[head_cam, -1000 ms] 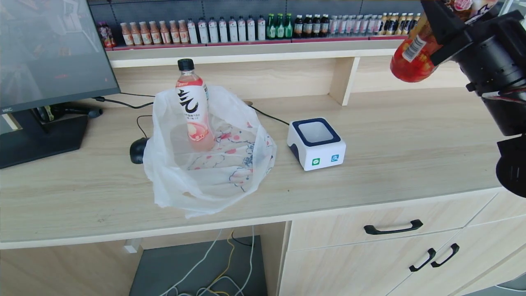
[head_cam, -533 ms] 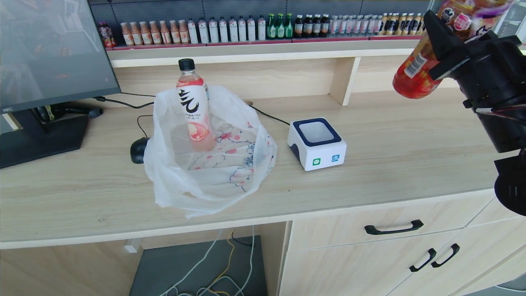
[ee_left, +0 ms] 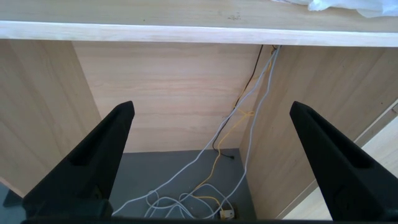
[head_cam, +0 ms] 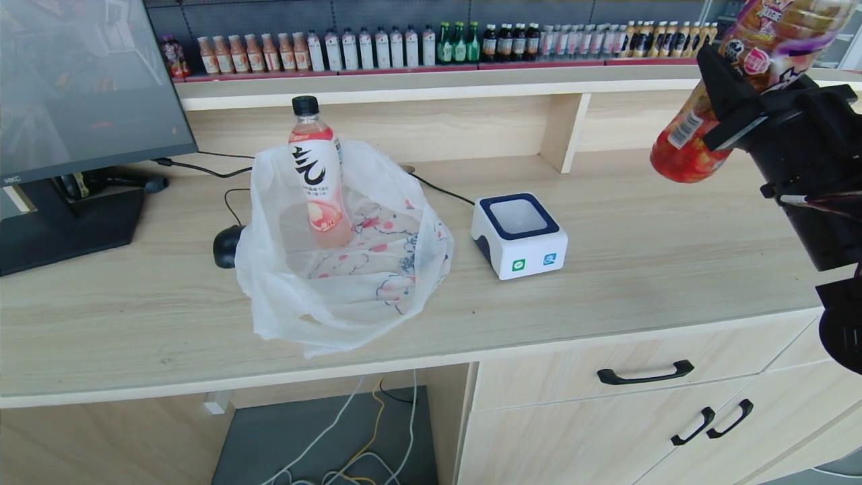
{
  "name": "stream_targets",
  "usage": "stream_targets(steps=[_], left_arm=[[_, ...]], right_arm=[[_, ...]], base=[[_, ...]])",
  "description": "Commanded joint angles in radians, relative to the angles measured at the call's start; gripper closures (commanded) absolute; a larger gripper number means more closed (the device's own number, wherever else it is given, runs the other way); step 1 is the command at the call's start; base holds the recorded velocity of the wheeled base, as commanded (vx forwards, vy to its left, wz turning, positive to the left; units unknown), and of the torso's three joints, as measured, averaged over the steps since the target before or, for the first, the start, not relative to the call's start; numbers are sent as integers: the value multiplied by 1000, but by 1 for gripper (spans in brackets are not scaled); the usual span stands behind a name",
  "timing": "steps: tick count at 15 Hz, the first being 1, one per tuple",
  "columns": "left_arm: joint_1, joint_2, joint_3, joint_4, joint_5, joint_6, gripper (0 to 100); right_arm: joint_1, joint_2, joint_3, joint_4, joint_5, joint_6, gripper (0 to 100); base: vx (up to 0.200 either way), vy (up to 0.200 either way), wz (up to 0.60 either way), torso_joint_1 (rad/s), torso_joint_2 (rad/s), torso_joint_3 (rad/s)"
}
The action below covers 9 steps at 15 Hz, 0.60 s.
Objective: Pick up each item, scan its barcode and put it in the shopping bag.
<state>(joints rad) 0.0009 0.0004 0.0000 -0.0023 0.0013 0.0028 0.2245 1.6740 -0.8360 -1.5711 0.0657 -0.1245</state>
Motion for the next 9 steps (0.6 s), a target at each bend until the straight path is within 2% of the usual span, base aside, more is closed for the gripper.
stream_targets(steps=[1, 4, 9], left_arm=[[1, 0, 0, -1, 0, 0, 0], [-1, 0, 0, -1, 0, 2, 0], [1, 0, 0, -1, 0, -1, 0]], right_arm=[[21, -10, 44, 0, -23, -7, 100], [26, 6, 34, 0, -26, -4, 100], [30, 10, 35, 0, -27, -3, 100]], base=[[0, 0, 0, 0, 0, 0], [0, 0, 0, 0, 0, 0], [0, 200, 0, 3, 1, 1]])
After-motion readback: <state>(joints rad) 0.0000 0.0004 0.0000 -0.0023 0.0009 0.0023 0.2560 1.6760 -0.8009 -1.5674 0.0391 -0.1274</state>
